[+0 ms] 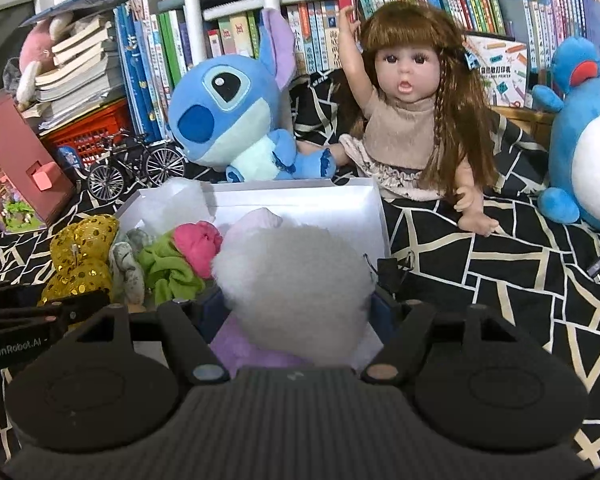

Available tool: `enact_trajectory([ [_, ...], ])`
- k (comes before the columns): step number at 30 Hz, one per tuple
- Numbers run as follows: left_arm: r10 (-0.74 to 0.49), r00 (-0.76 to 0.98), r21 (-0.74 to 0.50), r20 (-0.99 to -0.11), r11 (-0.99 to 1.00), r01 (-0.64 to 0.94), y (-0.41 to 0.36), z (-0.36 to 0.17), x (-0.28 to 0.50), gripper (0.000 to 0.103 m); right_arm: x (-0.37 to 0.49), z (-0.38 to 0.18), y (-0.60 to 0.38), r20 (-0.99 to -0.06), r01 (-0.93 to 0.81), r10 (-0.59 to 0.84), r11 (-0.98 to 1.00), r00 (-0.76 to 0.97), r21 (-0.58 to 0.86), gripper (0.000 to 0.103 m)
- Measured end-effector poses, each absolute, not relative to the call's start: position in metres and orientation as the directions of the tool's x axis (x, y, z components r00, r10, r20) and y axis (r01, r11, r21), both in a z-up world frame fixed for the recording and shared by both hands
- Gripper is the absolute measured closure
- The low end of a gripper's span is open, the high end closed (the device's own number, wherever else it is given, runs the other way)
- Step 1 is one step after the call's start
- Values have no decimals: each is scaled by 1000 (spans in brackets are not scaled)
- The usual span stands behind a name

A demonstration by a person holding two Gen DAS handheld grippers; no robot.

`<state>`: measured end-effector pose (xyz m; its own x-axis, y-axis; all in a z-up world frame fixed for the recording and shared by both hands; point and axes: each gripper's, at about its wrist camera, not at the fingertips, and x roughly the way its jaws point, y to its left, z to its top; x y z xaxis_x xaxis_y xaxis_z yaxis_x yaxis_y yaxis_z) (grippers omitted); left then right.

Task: Organize soft objects
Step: 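Lower the bow and fluffy ball into the box and open both tools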

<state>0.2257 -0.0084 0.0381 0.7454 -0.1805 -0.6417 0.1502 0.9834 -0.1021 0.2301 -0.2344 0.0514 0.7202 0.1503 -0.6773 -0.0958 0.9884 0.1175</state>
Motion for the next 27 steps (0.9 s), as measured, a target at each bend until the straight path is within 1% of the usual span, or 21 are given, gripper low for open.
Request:
enact_trajectory([
  [5, -177, 745, -101, -643, 984, 147, -10, 34, 231, 60, 237, 45, -234, -687, -84, 158, 986, 709, 141, 29],
  [19, -172, 738, -108, -653, 985, 134, -10, 20, 244, 57, 252, 35, -226, -699, -83, 156, 987, 698, 137, 29],
  [27, -185, 734, -133, -653, 983, 129, -9, 17, 246, 49, 252, 32, -228, -695, -67, 162, 984, 700, 162, 26],
])
